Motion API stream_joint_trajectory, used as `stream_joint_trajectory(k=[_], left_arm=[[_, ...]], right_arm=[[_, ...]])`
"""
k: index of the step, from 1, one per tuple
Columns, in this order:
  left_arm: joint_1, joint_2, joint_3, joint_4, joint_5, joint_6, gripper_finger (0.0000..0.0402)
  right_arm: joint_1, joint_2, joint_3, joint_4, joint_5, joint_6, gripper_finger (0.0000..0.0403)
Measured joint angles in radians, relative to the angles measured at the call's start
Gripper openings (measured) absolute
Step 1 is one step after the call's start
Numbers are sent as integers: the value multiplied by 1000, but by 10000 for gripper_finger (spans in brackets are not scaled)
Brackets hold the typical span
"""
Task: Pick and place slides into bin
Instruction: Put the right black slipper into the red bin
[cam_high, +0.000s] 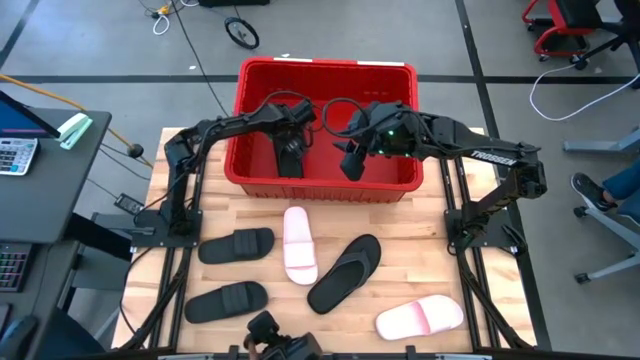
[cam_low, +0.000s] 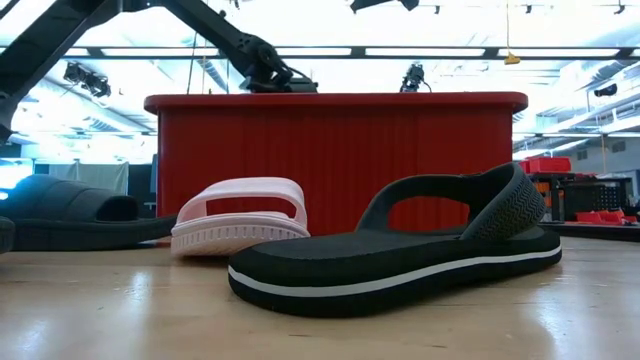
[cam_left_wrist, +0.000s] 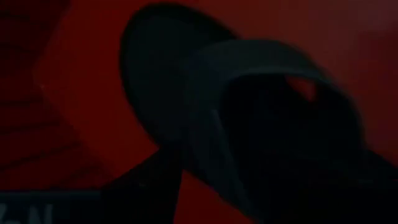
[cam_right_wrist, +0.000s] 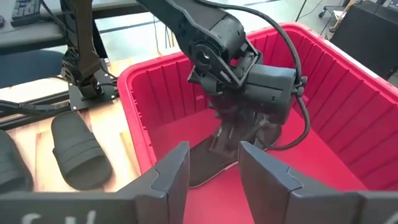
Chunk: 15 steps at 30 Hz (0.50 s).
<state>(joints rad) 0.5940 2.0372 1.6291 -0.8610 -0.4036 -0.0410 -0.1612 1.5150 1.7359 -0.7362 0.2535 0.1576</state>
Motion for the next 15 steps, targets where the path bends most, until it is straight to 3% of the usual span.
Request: stream_joint_trajectory(k=[10, 15], left_arm=[[43, 30, 0, 18, -37, -1, 189], [45, 30, 0, 17, -38, 1, 155]], right_arm=[[0, 0, 0, -32, 0, 8, 145], [0, 0, 0, -37, 0, 9, 144]])
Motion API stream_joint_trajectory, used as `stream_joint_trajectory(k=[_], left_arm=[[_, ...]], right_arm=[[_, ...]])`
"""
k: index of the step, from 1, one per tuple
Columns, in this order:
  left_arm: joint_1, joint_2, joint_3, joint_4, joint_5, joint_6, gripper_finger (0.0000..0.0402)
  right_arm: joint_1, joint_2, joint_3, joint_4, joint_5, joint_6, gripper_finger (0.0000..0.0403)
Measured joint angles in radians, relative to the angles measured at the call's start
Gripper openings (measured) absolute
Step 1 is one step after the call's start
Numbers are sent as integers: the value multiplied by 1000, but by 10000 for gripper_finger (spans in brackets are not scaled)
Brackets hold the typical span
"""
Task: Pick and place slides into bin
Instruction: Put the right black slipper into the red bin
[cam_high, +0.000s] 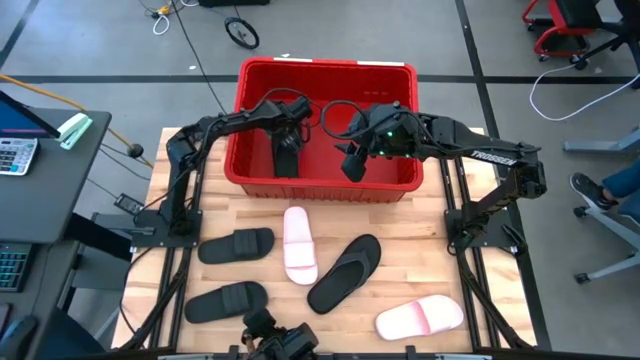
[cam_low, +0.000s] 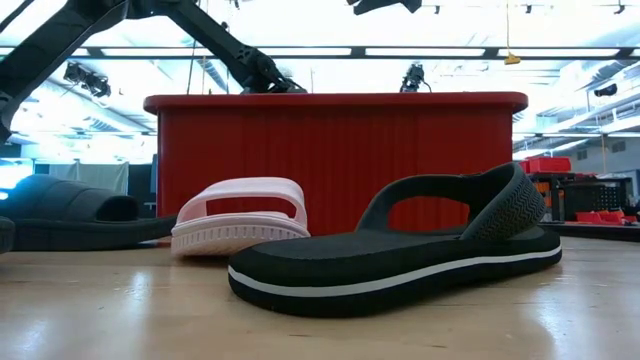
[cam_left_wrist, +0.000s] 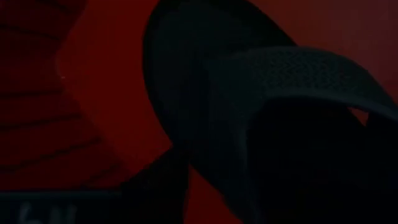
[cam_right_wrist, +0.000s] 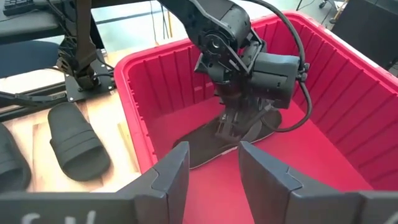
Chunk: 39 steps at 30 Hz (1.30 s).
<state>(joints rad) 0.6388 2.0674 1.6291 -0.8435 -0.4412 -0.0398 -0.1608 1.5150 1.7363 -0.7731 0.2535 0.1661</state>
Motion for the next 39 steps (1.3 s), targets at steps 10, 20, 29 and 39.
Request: stream_joint_trajectory(k=[10, 20, 29, 39], left_arm=[[3, -4, 2, -4, -97, 139, 16], [53, -8, 139, -16, -170, 219, 6], [126, -6, 154, -83, -148, 130, 5], [140, -8, 86, -44, -160, 111, 15]], right_arm=[[0, 0, 0, -7, 0, 0, 144], [0, 0, 0, -12, 0, 0, 143], [0, 0, 0, -66, 0, 51, 143], [0, 0, 0, -68, 0, 53, 143]])
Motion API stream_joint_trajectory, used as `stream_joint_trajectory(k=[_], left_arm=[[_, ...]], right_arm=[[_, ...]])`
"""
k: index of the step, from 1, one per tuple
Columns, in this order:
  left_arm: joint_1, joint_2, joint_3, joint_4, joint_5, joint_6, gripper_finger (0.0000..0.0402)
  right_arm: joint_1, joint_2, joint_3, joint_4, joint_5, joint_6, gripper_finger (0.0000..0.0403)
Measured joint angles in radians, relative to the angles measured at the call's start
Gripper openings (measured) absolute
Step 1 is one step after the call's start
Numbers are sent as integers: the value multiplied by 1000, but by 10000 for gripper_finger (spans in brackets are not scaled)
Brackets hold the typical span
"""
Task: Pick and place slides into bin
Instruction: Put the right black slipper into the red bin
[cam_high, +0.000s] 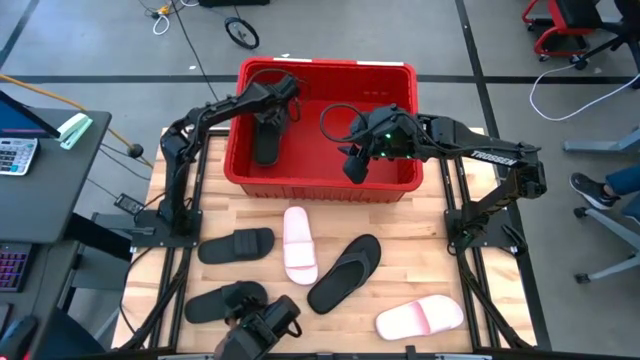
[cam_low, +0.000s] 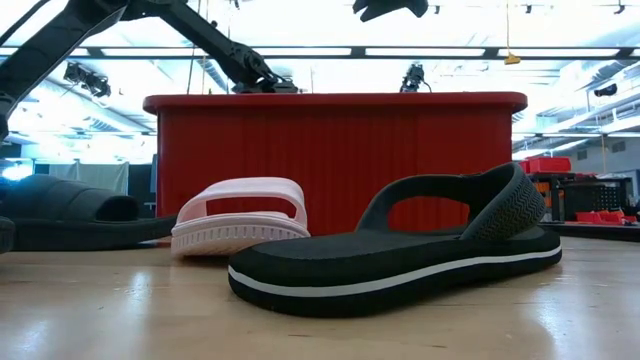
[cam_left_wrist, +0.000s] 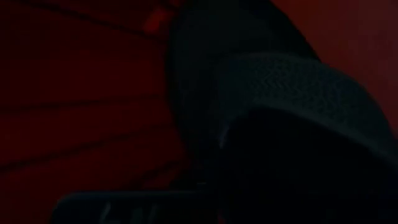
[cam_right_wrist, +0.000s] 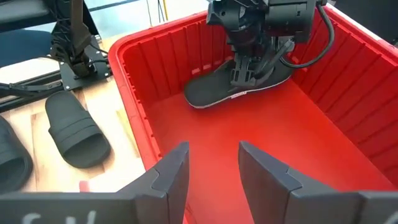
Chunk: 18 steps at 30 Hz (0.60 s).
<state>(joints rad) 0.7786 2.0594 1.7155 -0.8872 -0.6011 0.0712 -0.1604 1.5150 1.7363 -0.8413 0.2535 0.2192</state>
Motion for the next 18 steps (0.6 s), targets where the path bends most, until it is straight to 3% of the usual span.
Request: stream_joint_trajectory(k=[5, 10, 18], left_arm=[[-1, 6, -6, 51, 42, 64, 60], [11, 6, -6, 55, 142, 18, 106], [8, 6, -5, 20, 139, -2, 166]], right_arm=[[0, 0, 0, 0, 0, 2, 143], [0, 0, 0, -9, 0, 52, 143], [23, 0, 0, -95, 0, 102, 143]])
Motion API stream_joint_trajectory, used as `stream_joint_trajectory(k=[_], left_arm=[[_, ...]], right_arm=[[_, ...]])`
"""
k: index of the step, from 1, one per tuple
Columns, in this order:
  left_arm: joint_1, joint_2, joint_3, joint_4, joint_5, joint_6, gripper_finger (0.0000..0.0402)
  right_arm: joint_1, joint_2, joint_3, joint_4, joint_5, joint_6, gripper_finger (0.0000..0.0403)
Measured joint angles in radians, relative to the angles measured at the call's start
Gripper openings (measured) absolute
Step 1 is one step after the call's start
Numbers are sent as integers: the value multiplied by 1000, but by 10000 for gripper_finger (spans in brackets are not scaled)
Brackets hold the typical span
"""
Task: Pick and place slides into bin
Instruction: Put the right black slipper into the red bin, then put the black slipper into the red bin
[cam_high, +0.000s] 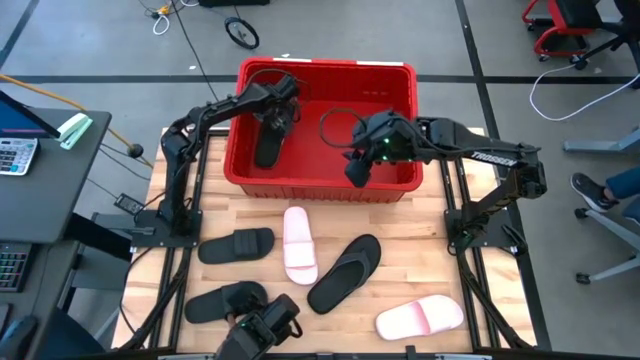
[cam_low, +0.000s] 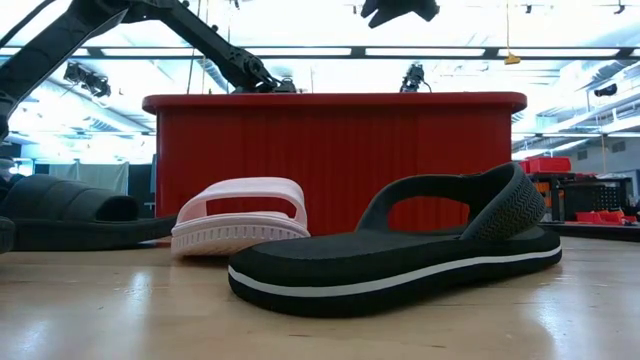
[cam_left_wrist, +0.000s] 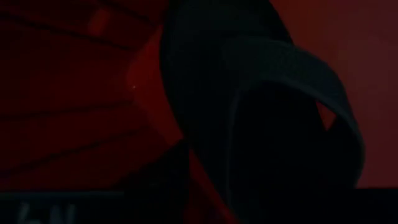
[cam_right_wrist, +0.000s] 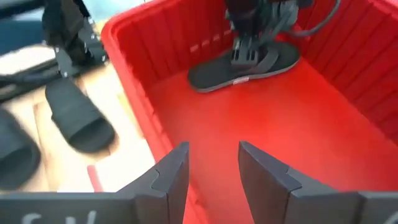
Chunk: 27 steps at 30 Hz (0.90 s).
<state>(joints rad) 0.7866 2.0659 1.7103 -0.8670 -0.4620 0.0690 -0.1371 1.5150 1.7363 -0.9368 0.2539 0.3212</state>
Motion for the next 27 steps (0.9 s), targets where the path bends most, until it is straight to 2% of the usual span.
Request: stream_joint_trajectory(k=[3, 6, 10, 15, 22, 23, 27], left_arm=[[-5, -3, 0, -4, -5, -10, 177], [-14, -18, 14, -25, -12, -4, 179], [-25, -53, 94, -132, -16, -33, 176], [-56, -67, 295, -318, -11, -59, 166], [-149, -71, 635, -448, -4, -101, 160], [-168, -80, 649, -432, -6, -113, 161], [-249, -188, 578, -332, 17, -112, 162]], right_arm=[[32, 0, 0, -55, -25, 3, 143], [79, 0, 0, -146, -119, 31, 143], [153, 0, 0, -266, -155, 153, 143], [201, 0, 0, -327, -145, 284, 143], [253, 0, 0, -331, -159, 283, 143], [258, 0, 0, -330, -161, 289, 143], [295, 1, -45, -305, -166, 395, 143]])
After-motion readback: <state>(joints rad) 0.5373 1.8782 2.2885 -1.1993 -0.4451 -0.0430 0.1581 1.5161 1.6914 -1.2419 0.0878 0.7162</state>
